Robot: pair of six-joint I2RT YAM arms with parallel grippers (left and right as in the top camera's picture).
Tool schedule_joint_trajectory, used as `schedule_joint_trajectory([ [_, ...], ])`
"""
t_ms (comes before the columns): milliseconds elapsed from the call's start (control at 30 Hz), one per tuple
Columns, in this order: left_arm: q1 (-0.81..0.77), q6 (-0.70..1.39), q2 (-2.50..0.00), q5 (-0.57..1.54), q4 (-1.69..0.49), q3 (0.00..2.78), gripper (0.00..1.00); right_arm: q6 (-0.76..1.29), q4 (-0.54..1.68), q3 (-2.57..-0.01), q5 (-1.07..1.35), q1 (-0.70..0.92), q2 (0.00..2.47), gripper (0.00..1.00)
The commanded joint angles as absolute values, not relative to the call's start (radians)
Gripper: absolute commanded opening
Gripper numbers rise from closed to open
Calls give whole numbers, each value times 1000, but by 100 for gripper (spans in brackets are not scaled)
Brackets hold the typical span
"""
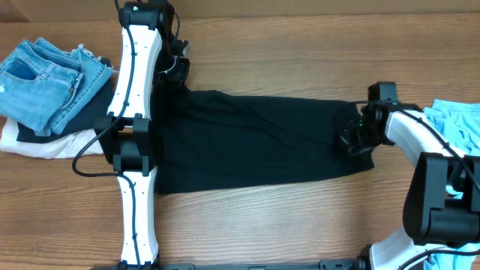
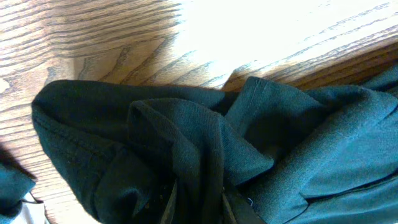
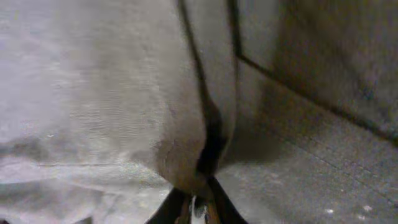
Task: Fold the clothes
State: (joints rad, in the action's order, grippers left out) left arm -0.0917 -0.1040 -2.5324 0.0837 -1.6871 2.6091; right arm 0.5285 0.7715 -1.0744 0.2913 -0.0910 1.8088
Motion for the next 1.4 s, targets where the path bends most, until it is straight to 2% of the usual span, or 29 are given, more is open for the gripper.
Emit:
schedule_joint_trajectory([
  [0, -99, -97, -2521, 74, -1686, 2618, 22, 482, 767, -1176, 288, -94, 1789, 4],
  [133, -99, -97, -2521, 74, -1687, 2618, 22, 471, 804, -1252, 90, -112, 1789, 4],
  [200, -99, -97, -2521, 72, -1687, 2618, 23, 471, 876, -1312, 15, -175, 1785, 4],
  [300, -98, -97, -2521, 70, -1687, 2618, 24, 439, 888, -1349, 113, -277, 1784, 4],
  [400, -98, -97, -2521, 70, -1688, 2618, 36, 437, 892, -1349, 163, -298, 1784, 4],
  [433, -98, -97, -2521, 68, -1690, 2618, 46, 437, 893, -1349, 163, -293, 1784, 4],
  [567, -93, -97, -2510, 82, -1690, 2619, 65, 437, 900, -1349, 163, -281, 1784, 4],
  [600, -90, -101, -2491, 125, -1680, 2619, 73, 437, 904, -1349, 163, -281, 1784, 4],
  [700, -110, -114, -2505, 272, -1551, 2617, 80, 437, 904, -1349, 163, -281, 1784, 4],
  [833, -184, -142, -2613, 425, -1369, 2615, 82, 437, 915, -1349, 162, -281, 1784, 4],
  [1000, -237, -142, -2709, 333, -1293, 2615, 80, 437, 921, -1349, 162, -281, 1784, 4],
  [1100, -256, -142, -2745, 262, -1308, 2614, 71, 437, 926, -1349, 162, -281, 1784, 4],
  [1167, -259, -142, -2766, 251, -1324, 2614, 55, 437, 929, -1349, 162, -281, 1784, 4],
  [1267, -263, -142, -2790, 227, -1361, 2614, 13, 437, 933, -1349, 159, -281, 1784, 4],
  [1300, -263, -141, -2785, 226, -1364, 2615, 4, 437, 933, -1349, 159, -281, 1784, 4],
  [1367, -254, -130, -2733, 196, -1388, 2643, 4, 437, 934, -1349, 159, -281, 1784, 4],
])
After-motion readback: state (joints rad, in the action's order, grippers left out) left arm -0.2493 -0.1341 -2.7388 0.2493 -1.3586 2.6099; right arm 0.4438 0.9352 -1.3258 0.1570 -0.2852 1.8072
